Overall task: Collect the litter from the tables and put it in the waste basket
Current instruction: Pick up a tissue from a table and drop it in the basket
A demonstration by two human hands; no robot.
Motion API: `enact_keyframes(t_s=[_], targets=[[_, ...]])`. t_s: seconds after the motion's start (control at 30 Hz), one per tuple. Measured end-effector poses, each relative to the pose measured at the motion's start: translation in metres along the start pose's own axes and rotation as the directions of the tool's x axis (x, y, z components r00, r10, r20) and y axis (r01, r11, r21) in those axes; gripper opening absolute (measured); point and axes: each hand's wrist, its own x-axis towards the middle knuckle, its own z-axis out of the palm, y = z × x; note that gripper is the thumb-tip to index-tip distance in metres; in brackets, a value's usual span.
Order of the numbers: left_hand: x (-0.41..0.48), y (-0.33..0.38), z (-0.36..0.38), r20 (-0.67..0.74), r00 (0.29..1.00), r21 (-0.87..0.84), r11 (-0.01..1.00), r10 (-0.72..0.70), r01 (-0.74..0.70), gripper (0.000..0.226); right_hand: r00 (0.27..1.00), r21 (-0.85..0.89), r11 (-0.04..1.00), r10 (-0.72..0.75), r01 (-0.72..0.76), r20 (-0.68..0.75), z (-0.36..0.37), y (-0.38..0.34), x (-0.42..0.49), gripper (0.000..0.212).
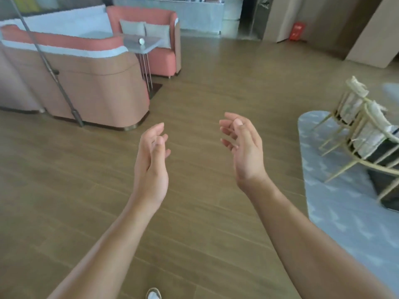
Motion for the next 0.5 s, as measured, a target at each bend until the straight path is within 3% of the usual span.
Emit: enact_keyframes(t_s=[0.33, 0.5], targets=[[0.046, -0.005, 0.153, 0.336, 0.941, -0.167, 0.986, 0.030, 0.028, 0.046, 0.936, -0.109, 0.993, -0.088, 0.054, -0.342, -0.133, -0.028, 0.028, 0.035], [0.079, -0.007, 0.216, 0.499, 0.864, -0.239, 0.969, 0.072, 0.057, 0.049, 0.865, -0.163, 0.982, -0.166, 0.100, -0.473, -0.174, -0.044, 0.055, 0.033]])
